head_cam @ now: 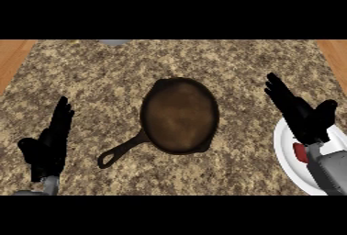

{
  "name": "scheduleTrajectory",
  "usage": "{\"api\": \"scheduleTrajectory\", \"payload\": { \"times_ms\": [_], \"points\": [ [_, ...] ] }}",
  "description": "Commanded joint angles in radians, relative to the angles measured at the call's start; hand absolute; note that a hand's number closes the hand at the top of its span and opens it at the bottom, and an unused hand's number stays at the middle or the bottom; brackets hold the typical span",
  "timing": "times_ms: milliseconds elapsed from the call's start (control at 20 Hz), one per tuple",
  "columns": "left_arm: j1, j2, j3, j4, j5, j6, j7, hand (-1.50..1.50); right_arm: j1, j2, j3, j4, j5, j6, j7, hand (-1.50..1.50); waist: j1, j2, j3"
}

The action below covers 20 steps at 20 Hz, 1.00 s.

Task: Pick the lemon from the plate and place it in the pan

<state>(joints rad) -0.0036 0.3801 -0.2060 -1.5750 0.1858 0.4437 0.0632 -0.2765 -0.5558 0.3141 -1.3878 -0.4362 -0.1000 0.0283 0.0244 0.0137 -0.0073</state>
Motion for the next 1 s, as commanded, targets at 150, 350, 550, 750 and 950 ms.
{"api": "scheduleTrajectory", "payload": {
  "times_ms": [150, 350, 550, 750, 950],
  "points": [
    [0.009, 0.116, 0.044, 0.071, -0.026, -0.034, 0.073, 0.00, -0.024, -0.044, 0.073, -0.148, -0.182, 0.509, -0.122, -1.50, -0.004, -0.007, 0.014],
    [0.046, 0.114, 0.030, 0.103, -0.026, -0.034, 0.104, 0.00, -0.151, -0.233, -0.058, -0.193, 0.075, 0.404, -0.233, 1.50, -0.063, -0.063, -0.003],
    [0.041, 0.174, 0.072, 0.145, 0.005, -0.098, 0.121, 0.00, 0.121, -0.161, -0.198, 0.068, -0.303, 0.653, -0.409, 1.50, -0.058, 0.003, 0.016],
    [-0.004, 0.178, 0.073, 0.160, 0.006, -0.116, 0.139, 0.00, 0.158, -0.295, -0.269, 0.190, -0.233, 0.992, -0.648, -1.50, -0.050, -0.001, 0.016],
    [-0.053, 0.190, 0.072, 0.194, 0.004, -0.150, 0.154, 0.00, 0.091, -0.386, -0.321, 0.216, -0.112, 1.079, -0.723, -1.50, -0.034, -0.003, 0.015]
  ]
}}
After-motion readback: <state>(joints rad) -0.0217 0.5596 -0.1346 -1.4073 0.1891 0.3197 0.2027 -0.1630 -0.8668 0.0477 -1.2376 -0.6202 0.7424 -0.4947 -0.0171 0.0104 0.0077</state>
